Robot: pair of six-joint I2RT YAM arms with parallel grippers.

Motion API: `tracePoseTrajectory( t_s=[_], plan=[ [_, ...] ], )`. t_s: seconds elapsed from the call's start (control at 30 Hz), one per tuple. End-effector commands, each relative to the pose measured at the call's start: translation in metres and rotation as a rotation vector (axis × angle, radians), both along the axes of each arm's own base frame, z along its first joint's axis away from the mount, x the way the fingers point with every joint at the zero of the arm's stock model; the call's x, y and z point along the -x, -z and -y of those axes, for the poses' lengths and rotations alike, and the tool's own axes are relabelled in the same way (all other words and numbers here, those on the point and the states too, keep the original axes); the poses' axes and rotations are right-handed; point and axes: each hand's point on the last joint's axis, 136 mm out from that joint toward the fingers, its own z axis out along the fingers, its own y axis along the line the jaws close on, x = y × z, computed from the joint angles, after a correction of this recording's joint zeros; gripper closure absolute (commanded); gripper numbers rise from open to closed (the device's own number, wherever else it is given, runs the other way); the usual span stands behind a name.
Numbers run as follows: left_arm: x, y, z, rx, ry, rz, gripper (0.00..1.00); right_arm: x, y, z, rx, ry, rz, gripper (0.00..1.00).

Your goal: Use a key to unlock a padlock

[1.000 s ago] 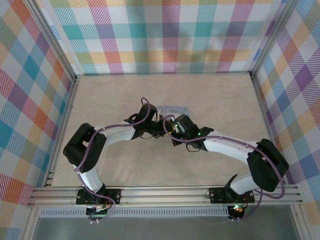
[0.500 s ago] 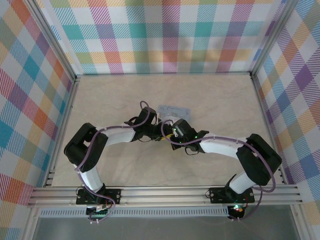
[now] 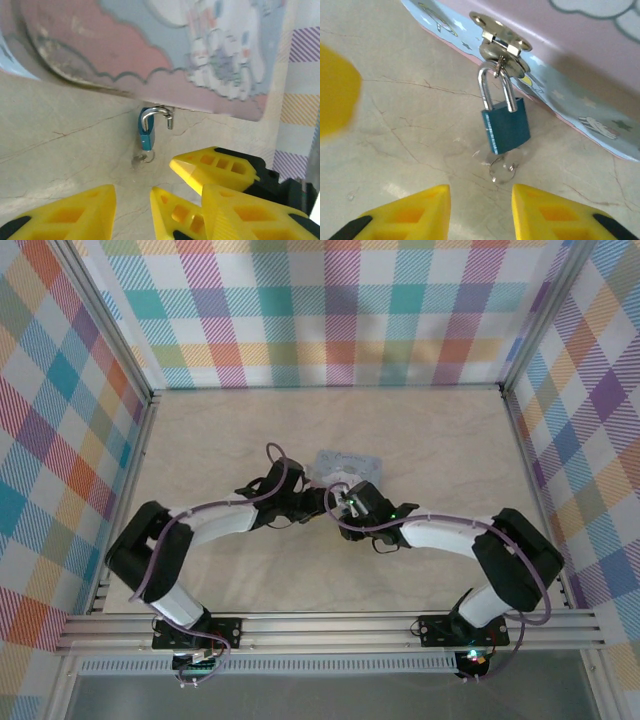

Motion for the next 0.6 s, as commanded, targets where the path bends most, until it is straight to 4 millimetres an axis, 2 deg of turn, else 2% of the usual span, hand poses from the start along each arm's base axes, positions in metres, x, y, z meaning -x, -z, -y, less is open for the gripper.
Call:
tracePoseTrajectory(
  t_s=[0.0,0.13,0.23,0.33,0.57],
  plan=[
    [-0.009,-0.018,-0.026,-0.132,-0.031,0.107,0.47,0.006,-0.016,0.007,-0.027,0.024,0.01,0.61],
    [-0.022,-0.033,-0.047,-0.23,-0.087,0.183,0.4,0.004,-0.034,0.016,-0.069,0.07,0.025,0.58],
    [-0.034,-0.037,-0.055,-0.259,-0.114,0.212,0.38,-0.001,-0.048,0.026,-0.094,0.124,0.035,0.49],
    [-0.047,-0.039,-0.058,-0.279,-0.129,0.23,0.37,-0.007,-0.058,0.037,-0.112,0.184,0.035,0.39],
    [-0.079,-0.033,-0.052,-0.317,-0.122,0.269,0.36,-0.029,-0.069,0.058,-0.194,0.301,-0.007,0.27]
  ],
)
